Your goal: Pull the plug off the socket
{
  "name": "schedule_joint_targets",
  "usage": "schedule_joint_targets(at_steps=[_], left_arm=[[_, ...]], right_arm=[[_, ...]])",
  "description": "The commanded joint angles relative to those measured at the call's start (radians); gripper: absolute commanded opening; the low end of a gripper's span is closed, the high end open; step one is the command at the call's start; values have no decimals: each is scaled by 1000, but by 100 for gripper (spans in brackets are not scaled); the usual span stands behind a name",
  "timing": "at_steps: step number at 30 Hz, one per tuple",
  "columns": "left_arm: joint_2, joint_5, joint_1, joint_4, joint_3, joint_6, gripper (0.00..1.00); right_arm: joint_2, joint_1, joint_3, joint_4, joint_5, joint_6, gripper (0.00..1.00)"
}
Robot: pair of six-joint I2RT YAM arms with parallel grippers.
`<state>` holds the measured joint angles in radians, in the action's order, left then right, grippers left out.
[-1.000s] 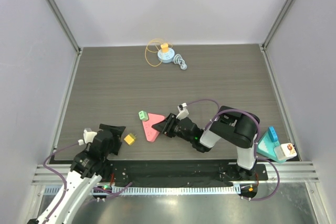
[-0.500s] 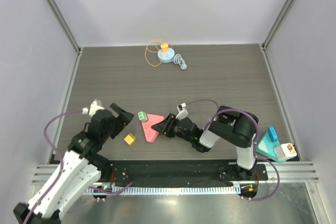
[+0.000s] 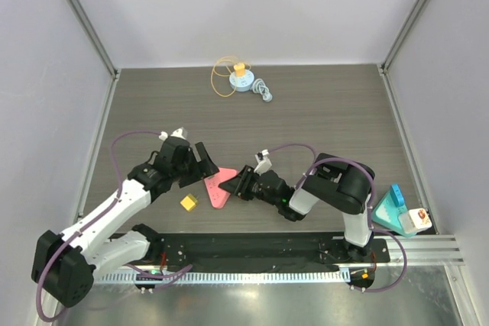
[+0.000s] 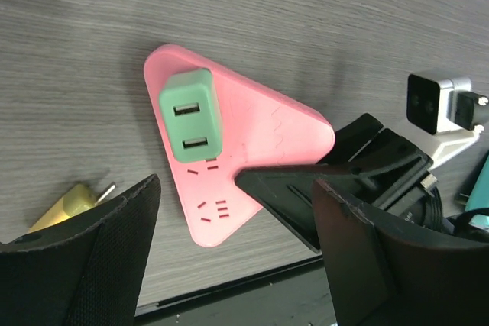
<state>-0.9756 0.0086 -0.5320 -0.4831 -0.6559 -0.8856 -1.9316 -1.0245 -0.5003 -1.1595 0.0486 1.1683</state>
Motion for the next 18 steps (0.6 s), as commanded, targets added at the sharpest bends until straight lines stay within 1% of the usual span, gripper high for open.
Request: schedule_joint_targets(at_steps=[1, 3, 4, 6, 10, 13, 14, 18], left_arm=[[-43, 7, -2, 72, -19, 56, 80], [-79, -1, 0, 55, -47, 88, 79], [-89, -51, -2, 40, -54, 96, 78], [-107, -71, -2, 29, -65, 100, 77], [-130, -102, 0, 70, -41, 71, 75], [-159, -87, 0, 106, -50, 60, 68], [-181, -70, 0, 112, -53, 57, 63], [-222, -49, 0, 127, -64, 31, 59]], right_arm=[[-30, -3, 3, 92, -7, -81, 1], [-30, -3, 5, 90, -4, -81, 1], [-29, -3, 5, 92, -4, -81, 1], [-26, -3, 3, 92, -4, -82, 1], [-29, -3, 0, 95, -6, -88, 1], [-36, -3, 0, 90, -10, -88, 1], [-38, -3, 0, 89, -12, -88, 1], [-35, -2, 3, 87, -10, -87, 1]])
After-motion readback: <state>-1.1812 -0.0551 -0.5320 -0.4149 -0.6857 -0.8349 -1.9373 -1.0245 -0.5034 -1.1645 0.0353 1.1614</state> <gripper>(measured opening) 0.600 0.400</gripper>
